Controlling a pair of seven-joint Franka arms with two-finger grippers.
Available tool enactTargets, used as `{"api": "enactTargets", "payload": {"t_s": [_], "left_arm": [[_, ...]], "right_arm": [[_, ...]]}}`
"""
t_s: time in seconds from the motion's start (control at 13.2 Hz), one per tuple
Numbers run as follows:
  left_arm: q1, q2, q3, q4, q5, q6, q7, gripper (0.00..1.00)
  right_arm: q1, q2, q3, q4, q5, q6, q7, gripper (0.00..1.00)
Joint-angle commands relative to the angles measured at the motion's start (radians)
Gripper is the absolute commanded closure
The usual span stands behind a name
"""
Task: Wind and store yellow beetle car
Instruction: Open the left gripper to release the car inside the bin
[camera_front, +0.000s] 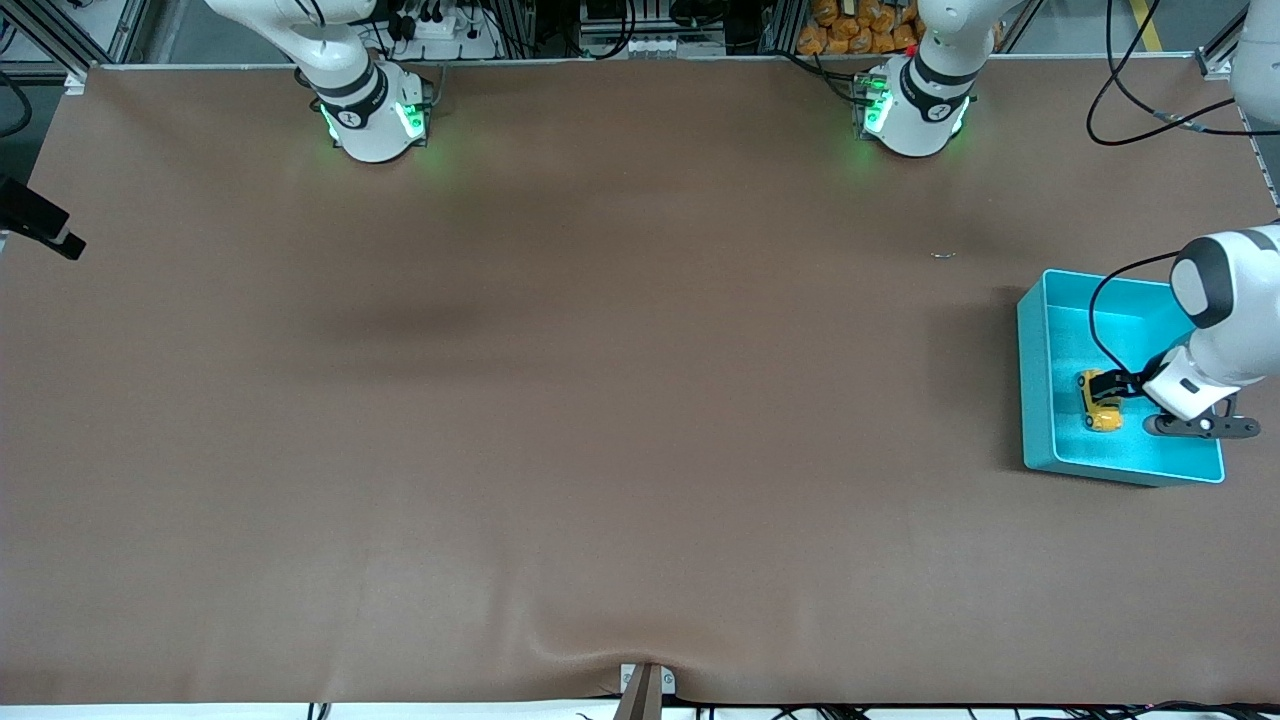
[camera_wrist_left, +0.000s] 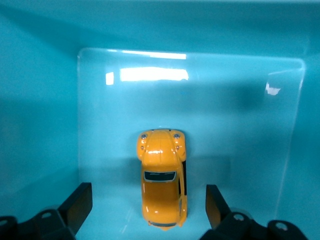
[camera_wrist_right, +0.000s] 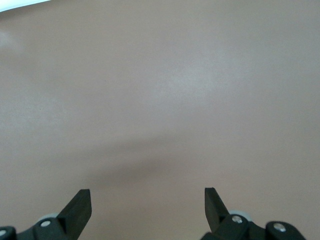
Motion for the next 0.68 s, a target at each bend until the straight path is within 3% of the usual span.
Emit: {"api": "enactTargets", "payload": {"t_s": [0.0, 0.61], "left_arm": [[0.008, -0.082, -0.020, -0.026, 0.020, -0.058, -0.048, 0.00], [0.005, -0.307, -0.138, 0.020, -0.164, -0.327, -0.084, 0.00]], "right_arm": [[-0.003, 0.000, 0.003, 0.008, -0.005, -0.002, -0.005, 0.00], [-0.006, -0.001, 0.003, 0.010, -0.005, -0.002, -0.005, 0.00]]}}
